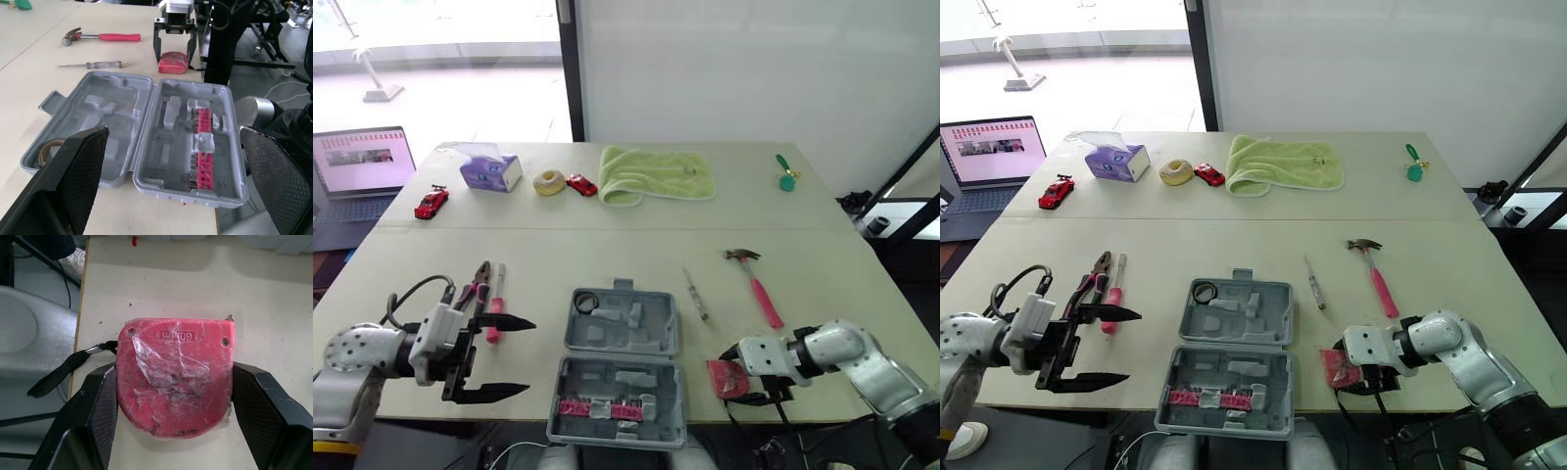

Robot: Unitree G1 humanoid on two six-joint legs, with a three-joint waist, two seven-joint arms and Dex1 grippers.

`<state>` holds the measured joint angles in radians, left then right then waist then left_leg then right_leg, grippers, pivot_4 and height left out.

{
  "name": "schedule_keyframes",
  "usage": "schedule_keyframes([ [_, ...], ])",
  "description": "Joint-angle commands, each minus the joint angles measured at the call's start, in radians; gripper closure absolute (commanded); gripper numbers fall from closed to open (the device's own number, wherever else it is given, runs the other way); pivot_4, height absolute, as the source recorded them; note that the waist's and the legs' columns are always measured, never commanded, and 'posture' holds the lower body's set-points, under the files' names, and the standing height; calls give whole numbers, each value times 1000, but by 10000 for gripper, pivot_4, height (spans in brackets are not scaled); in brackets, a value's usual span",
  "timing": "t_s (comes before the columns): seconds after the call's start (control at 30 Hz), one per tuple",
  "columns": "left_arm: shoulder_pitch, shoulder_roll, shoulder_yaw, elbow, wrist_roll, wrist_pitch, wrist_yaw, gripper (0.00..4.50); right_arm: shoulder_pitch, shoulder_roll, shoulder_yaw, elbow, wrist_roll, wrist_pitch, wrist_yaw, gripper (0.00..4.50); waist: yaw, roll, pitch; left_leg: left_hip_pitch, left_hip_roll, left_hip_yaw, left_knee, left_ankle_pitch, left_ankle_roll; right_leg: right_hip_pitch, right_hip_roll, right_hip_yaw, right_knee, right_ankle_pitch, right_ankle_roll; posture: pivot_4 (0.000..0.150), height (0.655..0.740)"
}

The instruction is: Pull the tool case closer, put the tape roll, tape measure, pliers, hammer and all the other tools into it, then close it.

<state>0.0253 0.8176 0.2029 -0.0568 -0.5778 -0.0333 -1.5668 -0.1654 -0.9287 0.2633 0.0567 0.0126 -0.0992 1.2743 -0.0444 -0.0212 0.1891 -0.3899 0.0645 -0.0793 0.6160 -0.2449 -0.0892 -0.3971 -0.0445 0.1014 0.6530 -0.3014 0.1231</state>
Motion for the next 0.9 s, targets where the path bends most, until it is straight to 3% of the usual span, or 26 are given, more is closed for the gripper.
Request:
schedule_keyframes([
  [0.03,-2,11,16,2,-3,-17,-8,0,-11,8,-2,-4,3,2,8,16511,0,0,0,0,0,0,0,0,0,0,0,0,0,0,0,1500,7400],
  [0.2,-6,11,20,31,9,-33,-5,0,-52,-14,-36,-97,50,102,38,16511,-1,1,1,0,0,0,0,0,0,0,0,0,1,0,0,1500,7400],
  [0.33,-27,4,10,76,30,-61,2,0,-299,36,-12,-279,103,526,31,16511,-11,6,4,0,0,0,1,0,0,-1,0,0,2,1,0,1500,7400],
  [0.43,-43,-5,2,107,40,-80,-1,0,-445,95,64,-308,61,722,0,16511,-13,6,3,0,0,-1,1,1,-1,-3,1,0,6,1,0,1500,7400],
  [0.7,-75,-23,-18,193,58,-141,-28,0,-675,250,372,-229,-172,965,-105,16511,1,6,3,-5,0,-3,0,1,-1,-11,1,-2,12,1,0,1500,7400],
  [0.9,-84,-32,-25,206,62,-152,-30,0,-723,317,435,-165,-219,1001,-154,16511,-2,5,3,-5,0,-3,1,2,-2,-11,1,-2,12,1,0,1500,7400],
])
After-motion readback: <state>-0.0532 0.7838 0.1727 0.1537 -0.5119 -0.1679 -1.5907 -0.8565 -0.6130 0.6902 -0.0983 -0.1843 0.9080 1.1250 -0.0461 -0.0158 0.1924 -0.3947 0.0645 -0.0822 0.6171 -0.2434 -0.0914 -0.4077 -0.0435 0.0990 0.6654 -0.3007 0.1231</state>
